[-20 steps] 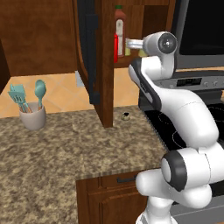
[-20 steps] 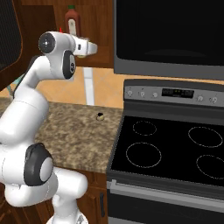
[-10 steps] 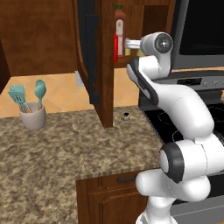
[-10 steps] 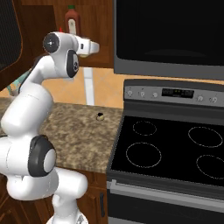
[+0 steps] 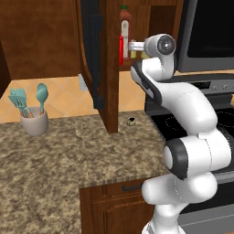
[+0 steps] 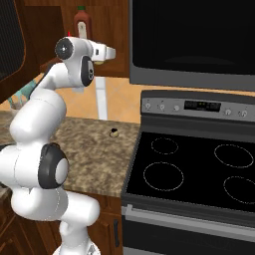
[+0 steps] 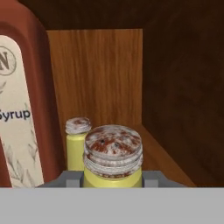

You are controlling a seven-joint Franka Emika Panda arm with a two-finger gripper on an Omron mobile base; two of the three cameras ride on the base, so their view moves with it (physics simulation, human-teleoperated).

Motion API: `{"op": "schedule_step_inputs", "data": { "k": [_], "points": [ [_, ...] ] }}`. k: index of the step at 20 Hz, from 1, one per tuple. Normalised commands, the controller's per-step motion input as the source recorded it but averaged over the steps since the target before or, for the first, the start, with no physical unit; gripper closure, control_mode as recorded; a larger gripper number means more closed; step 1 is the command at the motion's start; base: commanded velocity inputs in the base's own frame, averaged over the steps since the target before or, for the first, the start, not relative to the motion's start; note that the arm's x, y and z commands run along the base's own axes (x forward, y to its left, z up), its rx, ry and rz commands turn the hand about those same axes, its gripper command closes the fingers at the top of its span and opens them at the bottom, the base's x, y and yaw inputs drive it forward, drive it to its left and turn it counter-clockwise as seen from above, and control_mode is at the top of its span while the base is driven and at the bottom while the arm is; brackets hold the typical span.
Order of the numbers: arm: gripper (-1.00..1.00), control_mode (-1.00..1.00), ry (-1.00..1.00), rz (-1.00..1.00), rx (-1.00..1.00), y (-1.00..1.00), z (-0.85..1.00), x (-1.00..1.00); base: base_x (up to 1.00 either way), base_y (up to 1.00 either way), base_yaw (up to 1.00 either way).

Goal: Put the shaker and condiment bottle from the counter next to their counterparts in the cabinet.

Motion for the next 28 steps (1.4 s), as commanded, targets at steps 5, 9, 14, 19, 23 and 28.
{"op": "schedule_step_inputs", "data": {
  "k": [5, 9, 14, 19, 23, 28],
  "points": [
    [1.00, -1.00, 0.00, 0.00, -0.01, 0.01, -0.03, 0.24, 0.00, 0.00, 0.00],
    [1.00, -1.00, 0.00, 0.00, -0.02, 0.04, -0.05, 0.26, 0.00, 0.00, 0.00],
    [-1.00, -1.00, 0.00, 0.00, -0.01, 0.11, -0.07, 0.29, 0.00, 0.00, 0.00],
    [-1.00, -1.00, 0.00, 0.01, 0.00, 0.03, -0.01, 0.07, 0.00, 0.00, 0.00],
    [-1.00, -1.00, 0.00, 0.01, 0.00, 0.00, 0.00, 0.00, 0.00, 0.00, 0.00],
    [-1.00, -1.00, 0.00, 0.01, 0.00, 0.00, 0.00, 0.00, 0.00, 0.00, 0.00]
  ]
}}
